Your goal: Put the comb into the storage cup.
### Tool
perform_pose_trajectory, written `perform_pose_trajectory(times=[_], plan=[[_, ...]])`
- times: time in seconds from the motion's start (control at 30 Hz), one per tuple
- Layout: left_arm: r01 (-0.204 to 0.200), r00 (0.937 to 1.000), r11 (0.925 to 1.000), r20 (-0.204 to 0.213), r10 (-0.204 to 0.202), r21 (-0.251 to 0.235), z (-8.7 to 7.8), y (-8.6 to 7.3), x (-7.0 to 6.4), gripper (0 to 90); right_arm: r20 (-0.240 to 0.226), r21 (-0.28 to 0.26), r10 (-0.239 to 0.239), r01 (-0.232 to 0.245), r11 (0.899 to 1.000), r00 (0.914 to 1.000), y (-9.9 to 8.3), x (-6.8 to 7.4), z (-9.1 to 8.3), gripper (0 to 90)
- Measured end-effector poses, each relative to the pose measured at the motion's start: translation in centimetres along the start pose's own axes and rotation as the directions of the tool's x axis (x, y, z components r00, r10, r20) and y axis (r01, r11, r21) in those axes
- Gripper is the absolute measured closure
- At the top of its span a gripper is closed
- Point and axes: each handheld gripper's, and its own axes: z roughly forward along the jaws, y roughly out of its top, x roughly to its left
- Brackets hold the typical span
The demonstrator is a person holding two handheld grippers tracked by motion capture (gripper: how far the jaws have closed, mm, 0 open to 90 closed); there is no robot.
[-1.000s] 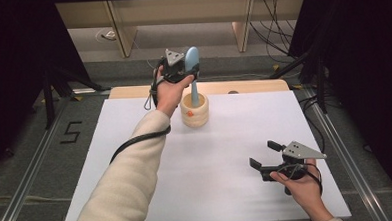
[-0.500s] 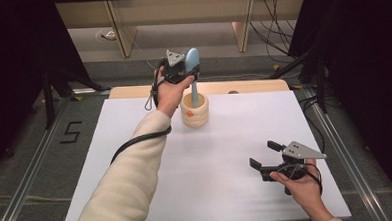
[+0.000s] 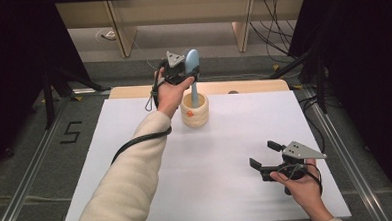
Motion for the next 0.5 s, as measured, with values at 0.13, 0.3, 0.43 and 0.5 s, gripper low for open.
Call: perform_pose_trajectory(times=[0.13, 0.3, 0.43, 0.5], plan=[[-0.002, 1.0, 1.0, 0.001, 0.002, 0.002, 0.09, -0.05, -0.03, 49.3, 0.0, -0.002, 0.002, -0.002, 1.0, 1.0, -0.01, 0.0, 0.0, 7.1], [-0.004, 1.0, 1.0, -0.003, 0.004, 0.002, 0.13, -0.11, -0.07, 49.3, -0.001, 0.0, 0.004, -0.004, 1.0, 1.0, 0.0, 0.02, -0.01, 7.1], [-0.002, 1.0, 1.0, -0.003, 0.002, 0.005, 0.19, -0.21, 0.02, 49.3, -0.002, 0.0, 0.004, -0.004, 1.0, 1.0, -0.01, 0.01, 0.0, 7.1], [0.0, 1.0, 1.0, -0.004, 0.0, 0.006, 0.23, -0.31, 0.04, 49.3, -0.002, 0.001, 0.005, -0.005, 1.0, 1.0, -0.02, 0.01, 0.01, 7.1]])
